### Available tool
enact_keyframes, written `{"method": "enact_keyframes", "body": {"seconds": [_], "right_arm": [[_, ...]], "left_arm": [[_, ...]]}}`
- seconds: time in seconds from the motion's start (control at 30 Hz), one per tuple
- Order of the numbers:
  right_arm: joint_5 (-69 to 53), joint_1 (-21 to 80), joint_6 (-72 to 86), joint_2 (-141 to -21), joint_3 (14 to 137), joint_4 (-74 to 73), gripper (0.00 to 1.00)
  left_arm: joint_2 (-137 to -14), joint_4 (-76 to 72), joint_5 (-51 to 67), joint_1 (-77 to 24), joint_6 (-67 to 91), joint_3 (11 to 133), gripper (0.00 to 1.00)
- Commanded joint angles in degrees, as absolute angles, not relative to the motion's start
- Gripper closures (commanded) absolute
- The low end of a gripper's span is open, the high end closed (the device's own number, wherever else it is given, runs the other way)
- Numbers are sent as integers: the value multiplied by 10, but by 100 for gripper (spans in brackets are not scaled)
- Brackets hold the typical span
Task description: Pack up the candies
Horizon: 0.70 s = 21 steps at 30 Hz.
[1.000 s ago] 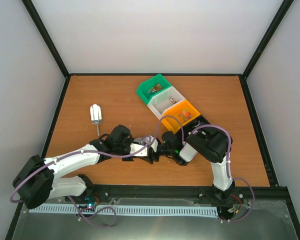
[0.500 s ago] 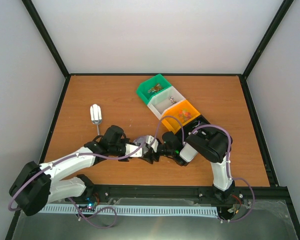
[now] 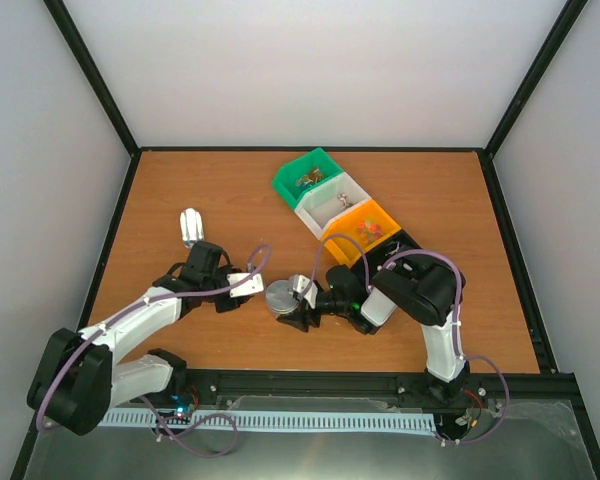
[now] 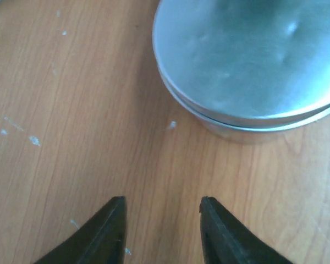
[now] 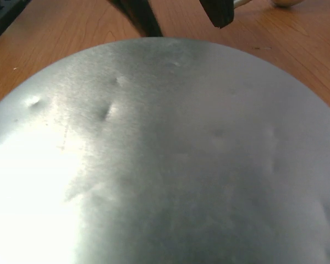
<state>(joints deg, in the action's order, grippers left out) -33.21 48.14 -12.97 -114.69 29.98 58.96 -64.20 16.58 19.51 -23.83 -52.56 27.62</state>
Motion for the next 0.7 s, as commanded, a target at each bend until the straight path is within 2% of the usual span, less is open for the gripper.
{"method": "enact_keyframes", "body": {"seconds": [0.0,0.03,0.07,0.1,0.3,0.53,0.67], "right_arm": [[-341,488,-123,-1152,293,575,53],[-334,488,-119,-1153,295,575,53],[-329,488,-113,-1154,297,575,53],[-324,488,-108,-1155,298,576,54],[-292,488,-79,-1166,304,593,54],[-236,490,-51,-1173,312,599,54],[-208,497,-51,-1186,314,613,54]], "left_arm": [[-633,235,241,-229,-490,317,42],[-619,250,264,-229,-483,320,24],[-610,258,281,-229,-469,322,15],[-608,262,291,-229,-453,327,11],[-619,217,323,-243,-339,334,10],[-658,185,290,-294,-309,347,11],[-683,189,281,-302,-311,365,16]]}}
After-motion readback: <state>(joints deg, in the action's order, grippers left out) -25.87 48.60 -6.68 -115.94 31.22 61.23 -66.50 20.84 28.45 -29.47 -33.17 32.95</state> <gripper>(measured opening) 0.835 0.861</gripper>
